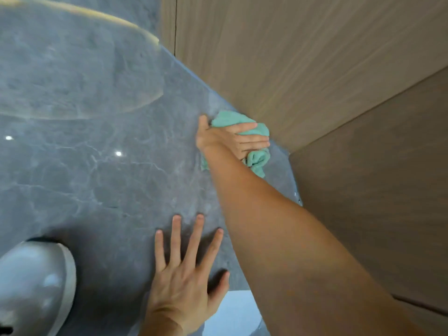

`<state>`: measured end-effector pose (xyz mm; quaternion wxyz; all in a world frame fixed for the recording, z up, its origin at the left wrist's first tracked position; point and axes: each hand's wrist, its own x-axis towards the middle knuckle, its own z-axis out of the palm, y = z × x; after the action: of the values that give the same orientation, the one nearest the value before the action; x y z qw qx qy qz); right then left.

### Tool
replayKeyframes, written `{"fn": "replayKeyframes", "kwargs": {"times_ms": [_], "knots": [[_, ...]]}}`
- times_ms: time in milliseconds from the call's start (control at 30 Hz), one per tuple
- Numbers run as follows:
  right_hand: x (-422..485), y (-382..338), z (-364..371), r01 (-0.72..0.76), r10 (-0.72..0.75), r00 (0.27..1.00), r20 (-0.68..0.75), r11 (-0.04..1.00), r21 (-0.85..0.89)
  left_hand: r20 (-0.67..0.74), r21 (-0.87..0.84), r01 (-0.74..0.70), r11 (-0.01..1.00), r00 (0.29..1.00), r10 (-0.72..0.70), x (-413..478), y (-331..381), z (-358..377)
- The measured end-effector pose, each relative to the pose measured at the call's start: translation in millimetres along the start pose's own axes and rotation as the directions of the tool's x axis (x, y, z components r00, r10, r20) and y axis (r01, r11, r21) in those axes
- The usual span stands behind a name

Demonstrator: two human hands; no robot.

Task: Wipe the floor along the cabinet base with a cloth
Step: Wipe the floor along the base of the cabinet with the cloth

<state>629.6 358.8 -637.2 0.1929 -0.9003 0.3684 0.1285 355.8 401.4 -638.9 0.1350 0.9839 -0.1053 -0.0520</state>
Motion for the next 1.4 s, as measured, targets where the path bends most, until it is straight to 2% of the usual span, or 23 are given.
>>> {"fn": "replayKeyframes", "kwargs": {"times_ms": [67, 100, 167, 233, 333, 433, 500, 567, 733, 833, 1033, 1133, 1200, 1267, 1300, 1367, 1400], "knots": [[-13.6, -27.1, 19.0, 0.219, -0.217, 0.976, 0.025, 0.974, -0.064, -0.08, 0.003, -0.018, 1.0, 0.997, 0.018, 3.0, -0.1, -3.5], [-20.4, -41.7, 28.1, 0.361, -0.358, 0.933, 0.047, 0.927, -0.104, -0.127, 0.015, -0.024, 1.0, 0.992, 0.025, 4.6, -1.0, -4.5], [-27.1, -66.8, 37.3, 0.63, -0.621, 0.776, 0.108, 0.756, -0.179, -0.151, 0.029, -0.025, 0.999, 0.988, 0.029, 7.7, -2.4, -7.5], [-19.3, -81.2, 33.0, 0.782, -0.769, 0.617, 0.171, 0.573, -0.245, -0.142, 0.056, -0.011, 0.998, 0.99, 0.019, 8.7, -3.2, -8.6], [10.9, -73.4, 13.7, 0.87, -0.848, 0.466, 0.251, 0.389, -0.302, -0.122, 0.075, -0.023, 0.997, 0.992, 0.032, 1.7, -0.2, -1.7], [34.6, -25.9, -12.6, 0.896, -0.869, 0.413, 0.273, 0.333, -0.293, -0.003, -0.001, 0.012, 1.0, 1.0, -0.012, -4.2, 1.7, 1.0], [37.4, 25.1, -29.3, 0.904, -0.885, 0.383, 0.267, 0.298, -0.307, 0.027, -0.021, 0.02, 1.0, 0.999, -0.019, -4.5, 3.0, 1.3], [40.2, 80.9, -43.6, 0.889, -0.873, 0.409, 0.264, 0.317, -0.33, 0.043, -0.024, 0.02, 1.0, 0.999, -0.019, -3.3, -0.7, 4.6], [19.7, 203.5, -73.5, 0.731, -0.724, 0.659, 0.201, 0.556, -0.395, 0.019, 0.038, 0.011, 0.999, 1.0, -0.012, -6.0, -1.6, 11.3], [-22.5, 238.6, -60.6, 0.671, -0.661, 0.73, 0.171, 0.647, -0.363, 0.027, 0.075, 0.031, 0.997, 0.999, -0.033, -6.6, -1.7, 13.1], [-89.2, 368.1, -72.3, 0.732, -0.701, 0.662, 0.266, 0.53, -0.429, -0.012, 0.105, 0.037, 0.994, 0.999, -0.036, -13.3, 5.2, 11.6], [-107.0, 438.7, -87.8, 0.806, -0.762, 0.554, 0.335, 0.39, -0.446, 0.02, 0.109, 0.05, 0.993, 0.998, -0.052, -13.0, 9.4, 11.5], [-109.7, 482.2, -101.9, 0.822, -0.768, 0.524, 0.368, 0.343, -0.455, 0.058, 0.101, 0.1, 0.99, 0.993, -0.106, -14.3, 15.9, 12.3], [-103.5, 524.3, -121.3, 0.773, -0.715, 0.6, 0.359, 0.4, -0.493, 0.093, 0.086, 0.175, 0.981, 0.979, -0.183, -25.1, 35.7, 16.3], [-93.7, 543.2, -132.1, 0.71, -0.657, 0.68, 0.327, 0.478, -0.516, 0.115, 0.073, 0.205, 0.976, 0.97, -0.212, -33.8, 51.0, 19.8], [-58.1, 567.2, -155.4, 0.488, -0.448, 0.869, 0.211, 0.705, -0.515, 0.159, 0.04, 0.235, 0.971, 0.958, -0.239, -53.3, 84.3, 28.7], [-34.2, 570.3, -167.1, 0.347, -0.316, 0.938, 0.145, 0.818, -0.458, 0.157, 0.034, 0.238, 0.971, 0.958, -0.24, -63.0, 98.7, 35.3]]}}
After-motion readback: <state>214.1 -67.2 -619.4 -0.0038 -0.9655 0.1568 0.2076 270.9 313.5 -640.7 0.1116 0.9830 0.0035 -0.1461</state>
